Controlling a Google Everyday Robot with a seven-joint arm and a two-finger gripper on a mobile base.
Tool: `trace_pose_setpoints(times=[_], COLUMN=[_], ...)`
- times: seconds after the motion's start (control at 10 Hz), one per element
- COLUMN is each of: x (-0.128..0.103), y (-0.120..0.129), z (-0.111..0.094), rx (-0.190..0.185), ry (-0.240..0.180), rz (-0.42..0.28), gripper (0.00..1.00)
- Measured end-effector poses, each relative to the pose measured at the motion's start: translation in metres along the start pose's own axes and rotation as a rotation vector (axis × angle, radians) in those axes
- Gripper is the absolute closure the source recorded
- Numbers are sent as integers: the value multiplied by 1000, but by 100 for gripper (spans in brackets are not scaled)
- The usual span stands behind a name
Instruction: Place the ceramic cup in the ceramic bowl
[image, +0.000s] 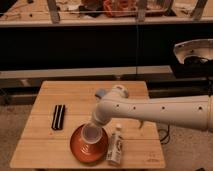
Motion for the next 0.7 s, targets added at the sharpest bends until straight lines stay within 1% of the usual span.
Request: trace_pose_setpoints(times=[0.1, 0.2, 0.3, 0.4, 0.6, 0.7], x=[0, 0, 0, 0, 1, 2], y=[1, 1, 1, 2, 2, 2], z=[1, 3, 3, 4, 6, 7], rx=[-1, 0, 0, 0, 4, 5], ry=[-2, -5, -6, -8, -10, -11], rz=[3, 5, 7, 10, 19, 24], gripper=[79, 87, 87, 86, 69, 63])
